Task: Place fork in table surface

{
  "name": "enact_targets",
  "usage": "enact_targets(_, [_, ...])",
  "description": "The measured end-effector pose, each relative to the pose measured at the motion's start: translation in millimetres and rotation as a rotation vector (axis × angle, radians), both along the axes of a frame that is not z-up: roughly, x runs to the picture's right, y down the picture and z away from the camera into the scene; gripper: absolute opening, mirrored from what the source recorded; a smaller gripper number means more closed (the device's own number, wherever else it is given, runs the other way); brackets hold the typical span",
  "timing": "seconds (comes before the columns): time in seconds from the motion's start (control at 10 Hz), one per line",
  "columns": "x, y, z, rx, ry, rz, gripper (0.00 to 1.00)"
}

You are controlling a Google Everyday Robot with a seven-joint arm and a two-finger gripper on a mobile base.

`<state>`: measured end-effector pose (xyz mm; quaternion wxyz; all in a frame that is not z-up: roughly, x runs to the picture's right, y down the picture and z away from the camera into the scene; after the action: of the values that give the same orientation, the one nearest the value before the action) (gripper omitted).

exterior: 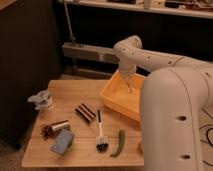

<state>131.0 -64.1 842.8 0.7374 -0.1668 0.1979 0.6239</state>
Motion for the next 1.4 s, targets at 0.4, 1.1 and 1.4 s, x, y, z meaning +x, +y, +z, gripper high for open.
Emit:
enact_targets(0.4, [-57, -21, -11.8, -0.023, -0.183, 0.011, 0.00])
enact_targets(1.1, [-211, -14, 9.9, -0.141, -0.461, -0.065, 0.00])
enact_targets(1.4, [-232, 11, 33.1, -0.197, -0.530, -0.055, 0.00])
